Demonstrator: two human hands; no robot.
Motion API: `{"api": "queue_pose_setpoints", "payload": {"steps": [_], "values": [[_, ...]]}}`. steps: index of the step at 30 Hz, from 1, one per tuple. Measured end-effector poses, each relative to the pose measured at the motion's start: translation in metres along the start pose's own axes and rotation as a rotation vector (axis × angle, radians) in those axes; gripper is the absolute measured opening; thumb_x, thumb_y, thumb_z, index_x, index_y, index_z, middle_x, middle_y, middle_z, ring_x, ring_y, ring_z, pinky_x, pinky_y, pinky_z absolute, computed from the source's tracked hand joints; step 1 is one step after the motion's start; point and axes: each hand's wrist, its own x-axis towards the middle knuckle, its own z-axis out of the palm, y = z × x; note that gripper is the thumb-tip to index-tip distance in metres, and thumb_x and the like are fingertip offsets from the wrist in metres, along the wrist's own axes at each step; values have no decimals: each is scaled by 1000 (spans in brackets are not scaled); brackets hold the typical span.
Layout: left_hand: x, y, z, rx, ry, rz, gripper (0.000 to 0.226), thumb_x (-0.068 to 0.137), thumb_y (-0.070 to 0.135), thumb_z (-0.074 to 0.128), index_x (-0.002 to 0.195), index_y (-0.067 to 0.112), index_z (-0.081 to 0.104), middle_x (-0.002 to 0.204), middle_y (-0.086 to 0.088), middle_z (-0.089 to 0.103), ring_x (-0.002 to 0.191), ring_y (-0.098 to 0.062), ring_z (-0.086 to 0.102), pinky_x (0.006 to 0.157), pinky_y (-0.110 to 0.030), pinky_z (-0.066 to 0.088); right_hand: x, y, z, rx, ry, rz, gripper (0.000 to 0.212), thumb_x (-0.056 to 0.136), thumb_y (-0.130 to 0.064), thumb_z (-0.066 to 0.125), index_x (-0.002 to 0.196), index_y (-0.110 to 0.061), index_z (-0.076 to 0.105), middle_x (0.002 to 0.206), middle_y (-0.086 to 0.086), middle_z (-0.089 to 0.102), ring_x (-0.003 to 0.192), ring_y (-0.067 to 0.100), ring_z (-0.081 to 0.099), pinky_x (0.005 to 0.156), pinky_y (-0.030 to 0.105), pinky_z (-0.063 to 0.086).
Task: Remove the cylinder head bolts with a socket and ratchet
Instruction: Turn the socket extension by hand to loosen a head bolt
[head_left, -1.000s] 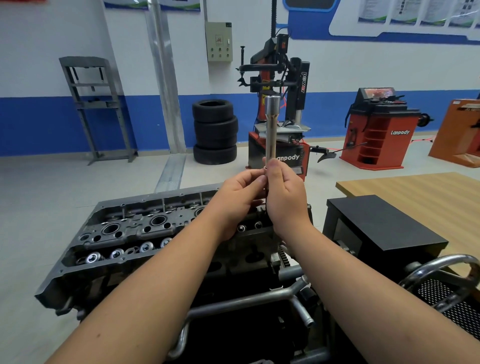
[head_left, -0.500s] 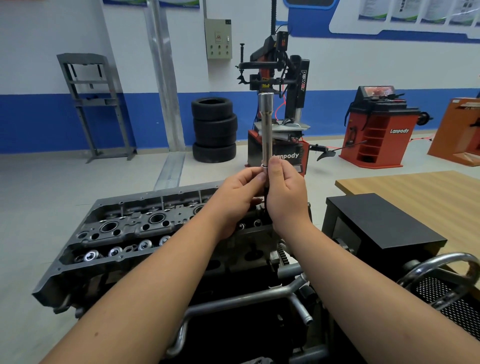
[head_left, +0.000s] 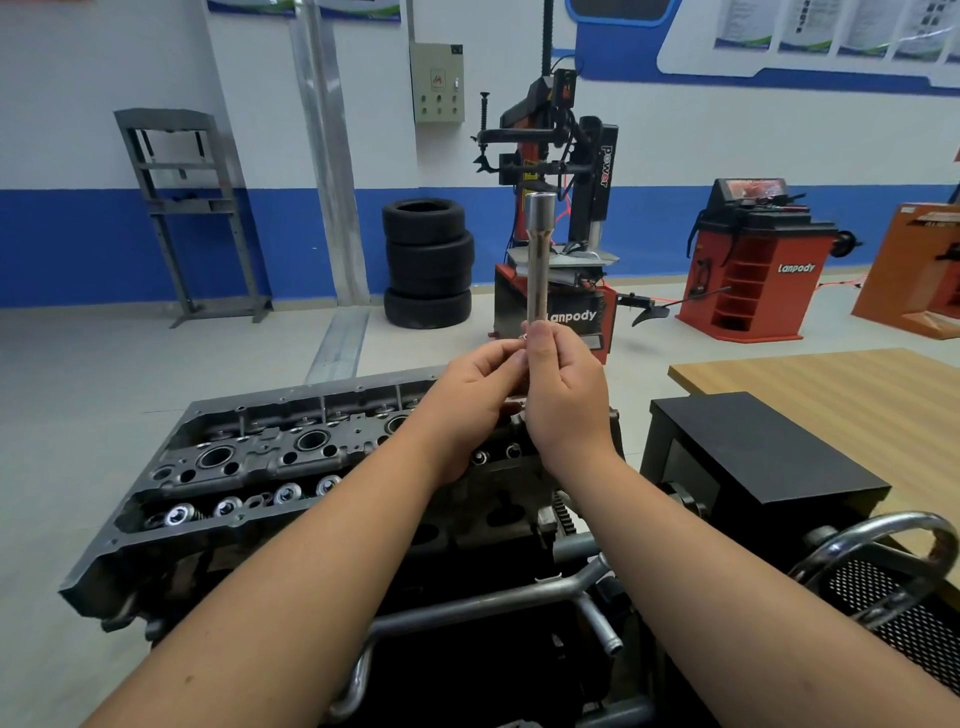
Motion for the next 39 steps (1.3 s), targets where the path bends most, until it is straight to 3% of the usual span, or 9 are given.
{"api": "queue_pose_setpoints", "payload": {"steps": [4, 6, 14, 18, 21, 26, 29, 34, 39], "values": [[1, -3, -1, 26, 21, 18, 18, 103, 31, 61, 116, 21, 68, 105, 3, 78, 100, -14, 74, 82, -29, 61, 0, 1, -1, 26, 3, 23, 15, 96, -48, 53, 99, -33, 53, 83, -12, 62, 77, -2, 63, 66, 16, 51], [2, -4, -2, 40, 30, 22, 16, 102, 31, 63, 114, 22, 68, 105, 3, 78, 100, -16, 74, 86, -33, 62, -1, 3, -1, 9, 9, 7, 12, 97, -45, 56, 95, -35, 49, 79, -12, 60, 72, -3, 61, 63, 13, 48], [1, 0, 0, -2, -2, -14, 25, 108, 31, 49, 123, 23, 68, 110, 3, 77, 102, -10, 73, 82, -23, 59, 0, 2, 0, -7, 4, 2, 28, 105, -37, 40, 85, -34, 59, 84, -7, 63, 79, 2, 59, 71, 20, 47], [0, -1, 0, 24, 27, 13, 24, 105, 29, 57, 122, 16, 67, 110, -3, 77, 103, -18, 73, 86, -32, 62, 0, 0, 0, 22, 14, 34, 17, 96, -50, 49, 98, -34, 53, 84, -14, 62, 79, -5, 62, 68, 14, 49], [0, -1, 0, 40, 37, 17, 20, 102, 26, 62, 119, 16, 66, 109, -3, 77, 106, -24, 71, 90, -41, 60, -2, 0, -1, -10, 20, 7, 16, 94, -52, 52, 92, -36, 47, 81, -14, 58, 75, -9, 59, 64, 9, 44], [-1, 1, 1, -24, -23, -17, 26, 106, 30, 54, 126, 18, 67, 110, 0, 78, 104, -15, 73, 86, -28, 61, -1, 0, -1, -25, 3, -3, 21, 102, -41, 43, 85, -36, 55, 83, -11, 63, 78, -4, 58, 65, 9, 42], [0, 1, 1, -16, 1, -12, 28, 108, 27, 51, 128, 14, 66, 115, -6, 76, 103, -14, 73, 88, -29, 60, -1, -1, -1, 4, 25, 11, 23, 102, -39, 42, 86, -36, 58, 82, -12, 63, 77, -5, 58, 67, 11, 44], [0, -1, 0, 33, 20, 17, 24, 101, 28, 63, 121, 15, 67, 110, -2, 77, 105, -19, 73, 90, -35, 61, -1, -1, -2, 19, 29, 18, 17, 94, -51, 56, 93, -35, 49, 83, -12, 59, 74, -5, 60, 66, 14, 48], [0, -2, -1, 36, 9, 16, 25, 104, 32, 58, 124, 20, 66, 110, 2, 77, 105, -14, 73, 90, -33, 61, 0, 2, -3, -2, 13, 13, 21, 104, -41, 47, 90, -29, 57, 78, -12, 62, 74, -3, 60, 63, 13, 46]]}}
